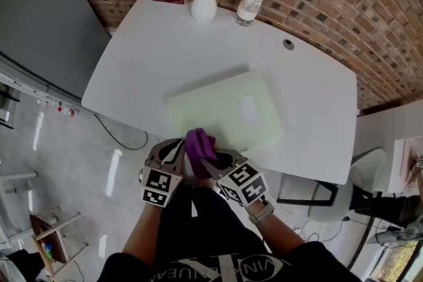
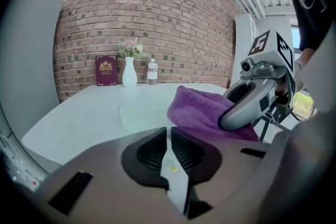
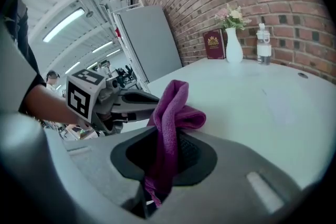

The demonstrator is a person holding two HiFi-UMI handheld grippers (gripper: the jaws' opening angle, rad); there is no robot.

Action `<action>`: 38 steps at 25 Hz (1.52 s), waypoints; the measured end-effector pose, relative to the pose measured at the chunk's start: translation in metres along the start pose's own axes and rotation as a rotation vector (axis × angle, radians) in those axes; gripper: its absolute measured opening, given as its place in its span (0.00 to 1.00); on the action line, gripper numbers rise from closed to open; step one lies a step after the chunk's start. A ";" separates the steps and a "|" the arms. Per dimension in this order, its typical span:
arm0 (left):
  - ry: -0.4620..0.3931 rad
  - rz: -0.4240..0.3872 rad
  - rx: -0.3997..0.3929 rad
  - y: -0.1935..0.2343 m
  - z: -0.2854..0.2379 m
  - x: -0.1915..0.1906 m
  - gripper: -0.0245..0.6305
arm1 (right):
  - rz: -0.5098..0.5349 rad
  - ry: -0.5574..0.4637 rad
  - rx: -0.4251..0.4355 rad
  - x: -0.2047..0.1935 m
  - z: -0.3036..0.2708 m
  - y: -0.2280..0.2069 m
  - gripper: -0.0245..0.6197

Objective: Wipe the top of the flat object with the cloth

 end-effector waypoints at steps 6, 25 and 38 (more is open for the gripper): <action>0.015 0.008 0.021 -0.003 0.000 0.001 0.08 | 0.049 0.014 -0.088 -0.006 0.015 -0.017 0.14; 0.037 0.041 0.035 -0.003 0.000 -0.001 0.08 | -0.119 -0.037 -0.392 -0.059 0.107 -0.134 0.14; 0.056 0.041 0.041 -0.004 0.001 0.001 0.08 | -0.219 -0.100 -0.549 -0.082 0.139 -0.174 0.14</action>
Point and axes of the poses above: the fingertips, and each gripper's own axes: z backward along the fingers, y to its left, x out of its top, the point moved 7 cm from there along z, backward along the fingers, and after that the axes turned 10 degrees about y, right-handed, at the moved point
